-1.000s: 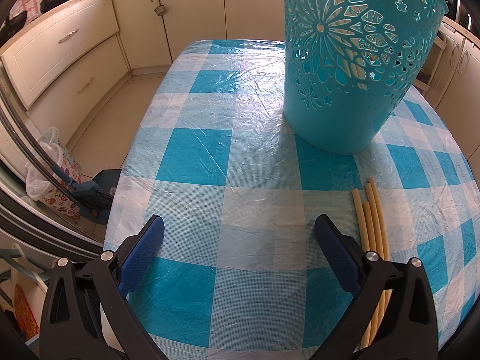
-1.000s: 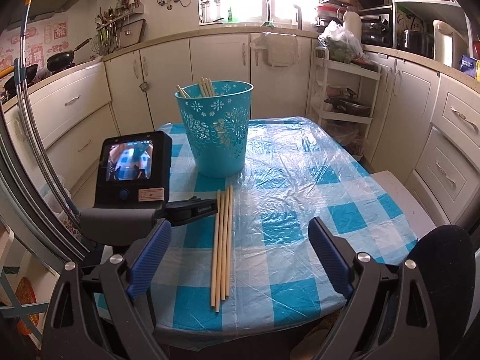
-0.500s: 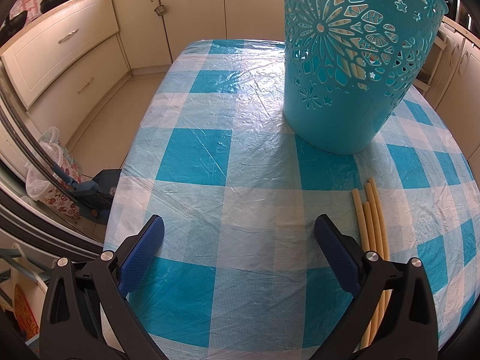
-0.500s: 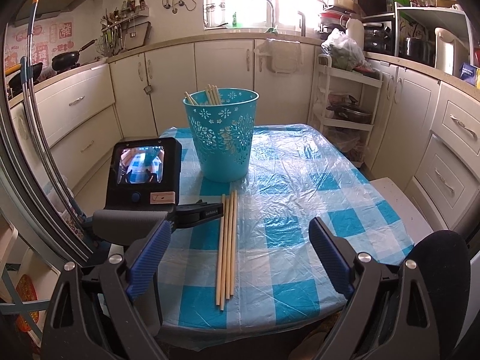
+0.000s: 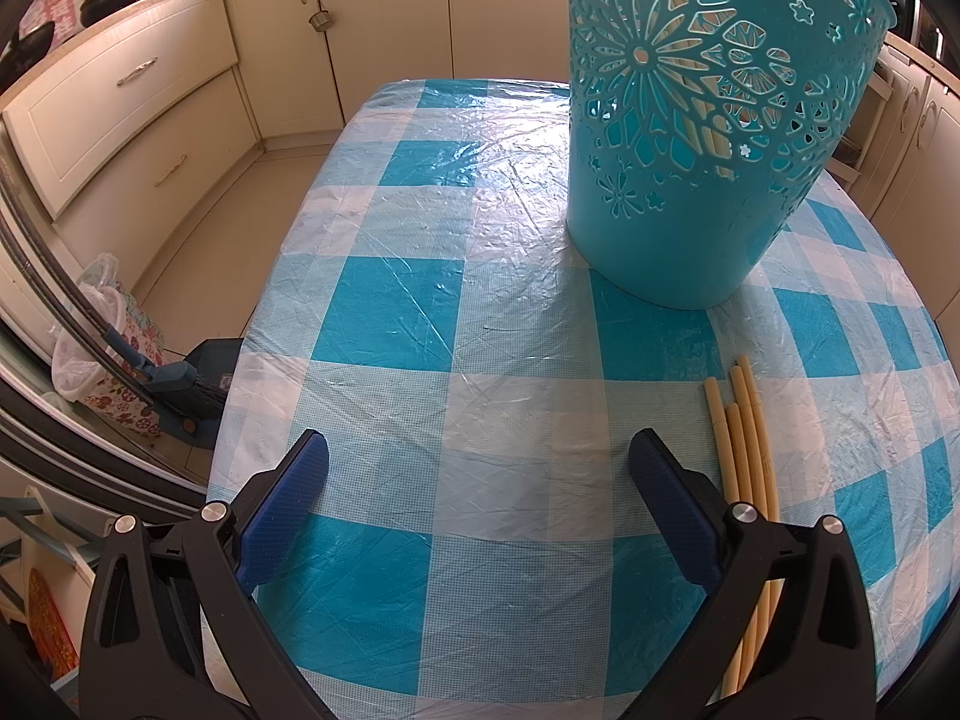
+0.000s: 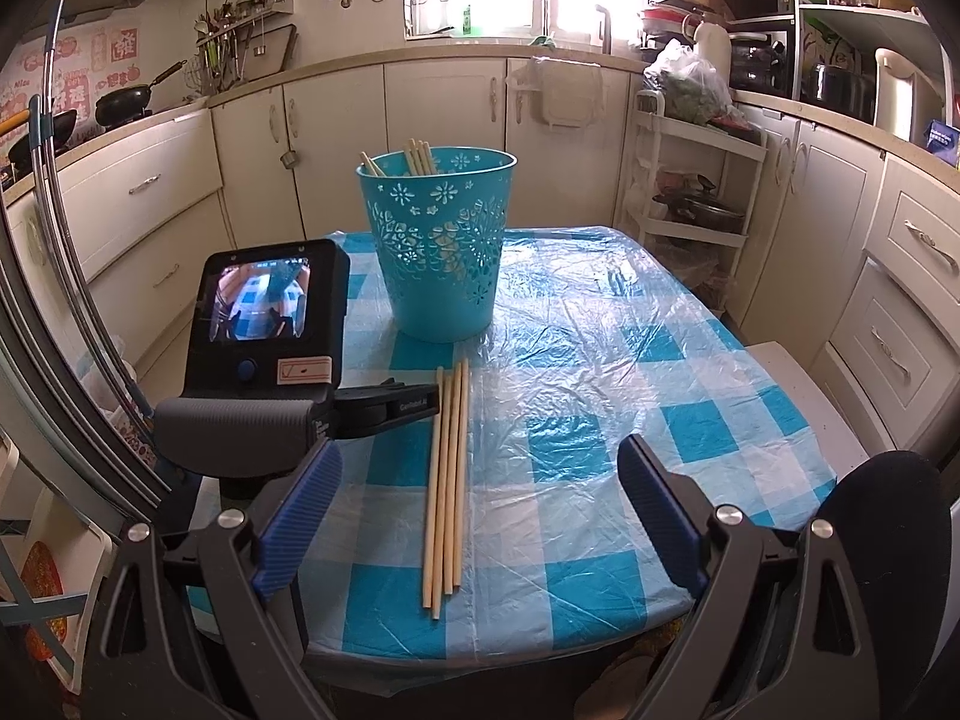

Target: Organize utensils

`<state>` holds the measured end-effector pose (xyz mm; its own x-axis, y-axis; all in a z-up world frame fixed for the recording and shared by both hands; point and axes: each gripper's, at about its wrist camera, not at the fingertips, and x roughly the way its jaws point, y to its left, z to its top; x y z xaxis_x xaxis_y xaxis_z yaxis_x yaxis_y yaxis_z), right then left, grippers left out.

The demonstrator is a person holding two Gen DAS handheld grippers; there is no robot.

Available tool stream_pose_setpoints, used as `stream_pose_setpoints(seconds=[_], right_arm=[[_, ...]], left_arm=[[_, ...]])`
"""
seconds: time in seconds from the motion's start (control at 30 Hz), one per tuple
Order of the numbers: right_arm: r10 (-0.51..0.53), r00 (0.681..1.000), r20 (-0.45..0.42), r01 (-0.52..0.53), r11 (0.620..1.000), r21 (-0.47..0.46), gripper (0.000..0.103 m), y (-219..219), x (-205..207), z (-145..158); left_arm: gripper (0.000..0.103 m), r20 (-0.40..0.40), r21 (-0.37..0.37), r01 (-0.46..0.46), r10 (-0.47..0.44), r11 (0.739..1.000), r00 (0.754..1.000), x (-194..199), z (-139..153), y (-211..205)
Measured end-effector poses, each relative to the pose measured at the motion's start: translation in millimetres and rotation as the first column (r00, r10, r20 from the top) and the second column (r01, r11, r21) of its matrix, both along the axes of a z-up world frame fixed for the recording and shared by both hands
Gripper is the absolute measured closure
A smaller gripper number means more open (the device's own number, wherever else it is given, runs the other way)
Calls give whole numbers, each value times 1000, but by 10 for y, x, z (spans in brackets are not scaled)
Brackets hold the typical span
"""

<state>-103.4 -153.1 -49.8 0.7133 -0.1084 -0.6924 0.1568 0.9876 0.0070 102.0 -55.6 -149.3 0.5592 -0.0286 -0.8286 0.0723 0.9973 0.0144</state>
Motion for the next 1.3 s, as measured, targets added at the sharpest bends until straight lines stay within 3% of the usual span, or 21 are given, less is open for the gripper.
stream_pose_setpoints(seconds=[0.6,1.3], right_arm=[[-9,999,-45,10,1000,11,14,-51,53,-150],[-7,999,-39,8,1000,16,14,-38,36,-132]], left_arm=[[7,0,0,0,0,1000,1000,2,-2,0],[7,0,0,0,0,1000,1000,6,-2,0]])
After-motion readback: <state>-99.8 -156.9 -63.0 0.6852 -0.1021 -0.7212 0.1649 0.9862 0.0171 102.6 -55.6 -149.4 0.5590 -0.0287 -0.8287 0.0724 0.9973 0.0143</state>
